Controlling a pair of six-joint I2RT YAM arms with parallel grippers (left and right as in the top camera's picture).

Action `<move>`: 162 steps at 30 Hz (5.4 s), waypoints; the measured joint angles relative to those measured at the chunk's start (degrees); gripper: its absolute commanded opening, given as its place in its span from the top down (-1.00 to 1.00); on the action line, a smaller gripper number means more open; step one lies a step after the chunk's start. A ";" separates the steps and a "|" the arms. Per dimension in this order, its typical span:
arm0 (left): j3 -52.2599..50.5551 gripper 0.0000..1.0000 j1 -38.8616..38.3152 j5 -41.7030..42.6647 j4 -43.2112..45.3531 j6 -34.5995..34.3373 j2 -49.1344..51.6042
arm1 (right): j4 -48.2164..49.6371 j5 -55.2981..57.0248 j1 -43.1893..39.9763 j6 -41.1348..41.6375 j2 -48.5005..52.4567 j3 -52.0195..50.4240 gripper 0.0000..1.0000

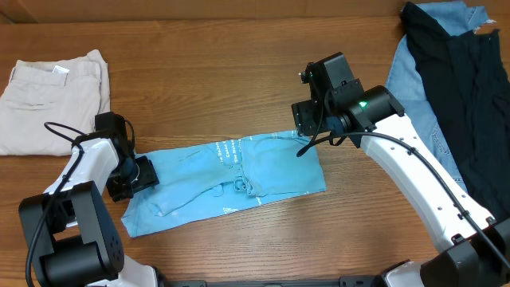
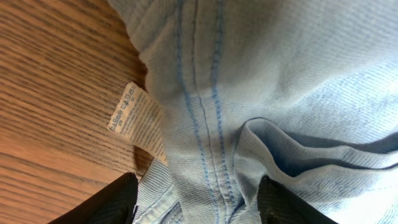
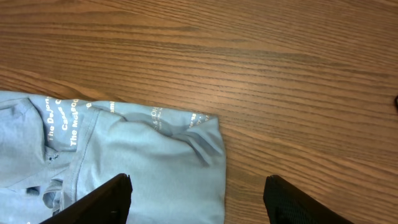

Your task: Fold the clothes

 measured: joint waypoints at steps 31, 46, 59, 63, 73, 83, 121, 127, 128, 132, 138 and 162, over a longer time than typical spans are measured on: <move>-7.72 0.56 1.44 5.03 11.50 1.70 -4.66 | -1.16 0.44 0.02 0.00 0.00 0.00 -0.42; 4.81 0.74 3.93 7.08 -1.62 1.73 3.23 | -0.37 2.10 -3.04 2.05 0.00 0.00 -0.47; 28.52 0.70 10.01 1.46 -14.58 2.19 4.44 | -0.70 2.82 -15.06 2.82 0.00 0.00 -0.47; 36.11 0.72 9.57 2.14 -21.49 2.21 4.44 | -0.72 2.78 -15.04 2.80 0.00 0.00 -0.47; 42.86 0.76 -0.96 8.90 -29.51 2.19 4.44 | -0.74 1.46 -15.04 2.80 0.00 -0.13 -0.47; 42.86 0.74 -14.01 15.37 -28.55 2.08 4.44 | -1.14 1.25 -15.04 2.82 0.00 -0.33 -0.47; 42.86 0.55 -26.80 14.58 -29.09 -4.17 4.44 | -2.25 -0.46 -15.04 2.82 0.00 -0.37 -0.47; 42.86 0.44 -27.67 14.60 -29.07 -4.37 4.44 | -2.27 -0.46 -15.04 2.82 0.00 -0.37 -0.47; 42.86 0.44 -27.78 14.60 -29.07 -4.37 4.44 | -2.25 -0.46 -15.04 2.82 0.00 -0.37 -0.48; 42.86 0.44 -27.78 14.60 -29.07 -4.37 4.44 | -2.23 -0.44 -15.04 2.82 0.00 -0.37 -0.48; 42.86 0.46 -27.65 9.20 -30.16 -4.61 4.44 | -2.25 -2.93 -15.04 1.66 0.00 -0.37 -0.48; 21.31 0.17 -21.92 14.82 -15.28 -5.62 4.44 | -2.51 -6.21 -15.04 0.15 0.00 -0.52 -0.49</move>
